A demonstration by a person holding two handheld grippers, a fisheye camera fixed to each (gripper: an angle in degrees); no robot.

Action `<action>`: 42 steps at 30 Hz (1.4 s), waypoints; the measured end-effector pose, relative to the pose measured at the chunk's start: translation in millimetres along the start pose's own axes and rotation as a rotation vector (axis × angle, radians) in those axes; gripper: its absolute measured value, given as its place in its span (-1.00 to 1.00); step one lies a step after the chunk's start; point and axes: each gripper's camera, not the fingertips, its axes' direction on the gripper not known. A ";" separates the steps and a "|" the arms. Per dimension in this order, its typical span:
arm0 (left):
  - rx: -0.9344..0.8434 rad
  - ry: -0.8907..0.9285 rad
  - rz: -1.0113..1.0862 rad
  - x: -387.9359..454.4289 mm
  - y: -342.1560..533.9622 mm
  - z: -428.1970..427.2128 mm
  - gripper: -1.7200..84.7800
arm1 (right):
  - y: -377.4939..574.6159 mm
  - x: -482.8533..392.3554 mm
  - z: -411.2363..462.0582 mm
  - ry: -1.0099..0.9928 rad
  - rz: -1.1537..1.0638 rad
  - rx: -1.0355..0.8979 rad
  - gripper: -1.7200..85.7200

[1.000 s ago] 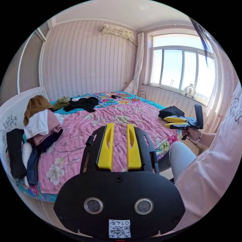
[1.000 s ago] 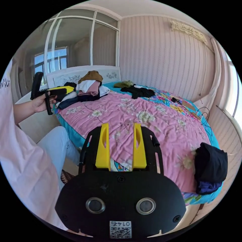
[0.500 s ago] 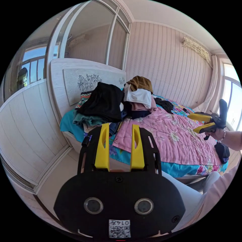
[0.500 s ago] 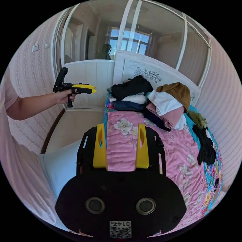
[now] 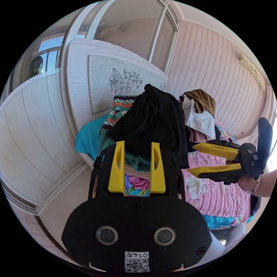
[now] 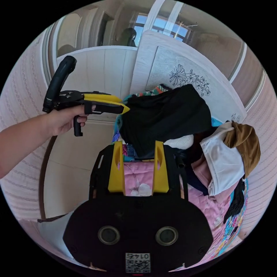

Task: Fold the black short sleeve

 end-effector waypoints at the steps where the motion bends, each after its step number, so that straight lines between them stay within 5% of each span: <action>1: -0.029 0.017 -0.010 -4.4 -4.5 6.2 -0.66 | -7.7 5.1 10.3 -0.011 0.024 -0.022 -0.72; 6: -0.101 0.108 0.027 -8.9 -23.7 4.3 -0.95 | -23.4 26.3 31.3 0.000 0.070 -0.100 -0.95; 15: 0.127 0.237 0.290 71.8 -79.3 -83.9 -0.98 | 15.1 86.7 -28.7 -0.090 0.148 0.095 -0.97; 22: 0.112 0.332 0.624 184.0 -100.8 -120.6 -0.98 | 43.5 114.2 -92.9 -0.029 0.272 0.363 -0.59; 26: 0.061 0.389 0.745 231.0 -97.1 -128.5 -0.98 | 64.4 142.8 -116.7 -0.041 0.369 0.382 -0.92; 29: 0.047 0.494 0.801 269.6 -84.3 -128.2 -0.98 | 120.4 169.0 -144.9 -0.133 0.465 0.419 -0.97; 37: -0.312 1.078 0.717 408.3 61.3 -37.9 -0.98 | 405.4 174.5 -221.9 0.039 0.909 0.339 -0.98; 42: -0.602 1.015 0.732 447.7 171.6 8.3 -0.98 | 512.5 150.2 -210.9 0.099 1.091 -0.004 -0.98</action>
